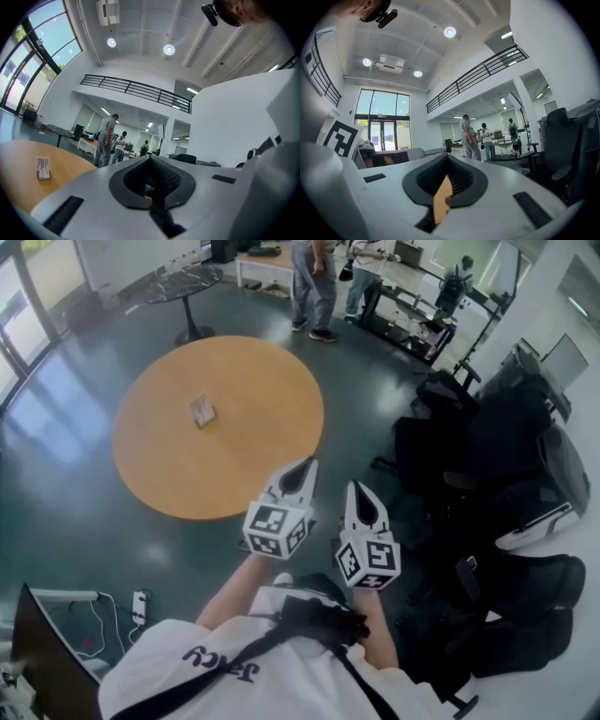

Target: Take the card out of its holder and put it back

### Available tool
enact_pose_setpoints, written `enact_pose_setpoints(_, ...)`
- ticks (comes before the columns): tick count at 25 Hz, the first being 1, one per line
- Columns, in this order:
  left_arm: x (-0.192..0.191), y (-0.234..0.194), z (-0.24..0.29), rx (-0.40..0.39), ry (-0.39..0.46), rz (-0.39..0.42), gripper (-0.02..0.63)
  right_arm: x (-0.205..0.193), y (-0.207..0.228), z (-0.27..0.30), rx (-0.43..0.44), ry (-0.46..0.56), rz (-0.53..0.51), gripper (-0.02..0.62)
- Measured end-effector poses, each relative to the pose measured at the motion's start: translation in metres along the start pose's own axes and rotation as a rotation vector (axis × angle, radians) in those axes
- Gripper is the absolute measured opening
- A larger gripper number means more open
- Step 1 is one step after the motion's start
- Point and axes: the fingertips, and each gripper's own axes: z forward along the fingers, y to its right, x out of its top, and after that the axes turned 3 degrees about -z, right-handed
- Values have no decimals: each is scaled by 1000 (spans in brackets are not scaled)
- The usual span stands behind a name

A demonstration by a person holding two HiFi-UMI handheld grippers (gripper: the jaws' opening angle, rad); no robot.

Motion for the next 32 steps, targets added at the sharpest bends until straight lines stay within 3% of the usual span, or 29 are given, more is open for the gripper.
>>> enact_pose_setpoints(4,-4,-23,9,31,-8,-9,11,-5,0,30,27,-24,3,17)
enact_pose_setpoints(10,3,-65,22,154,27,-24,11,-8,-17,90,179,-55,-7,17)
enact_pose_setpoints(16,20,-129,34,346,83,-19,11,-9,-45,163,376,-82,-37,17)
enact_pose_setpoints(21,51,-160,39,502,154,18,11,7,-53,220,508,-71,-35,17)
enact_pose_setpoints(26,53,-192,35,666,204,10,11,7,-74,260,659,-81,-57,17)
enact_pose_setpoints(32,50,-196,28,773,225,36,11,-16,-94,278,815,-158,-34,17)
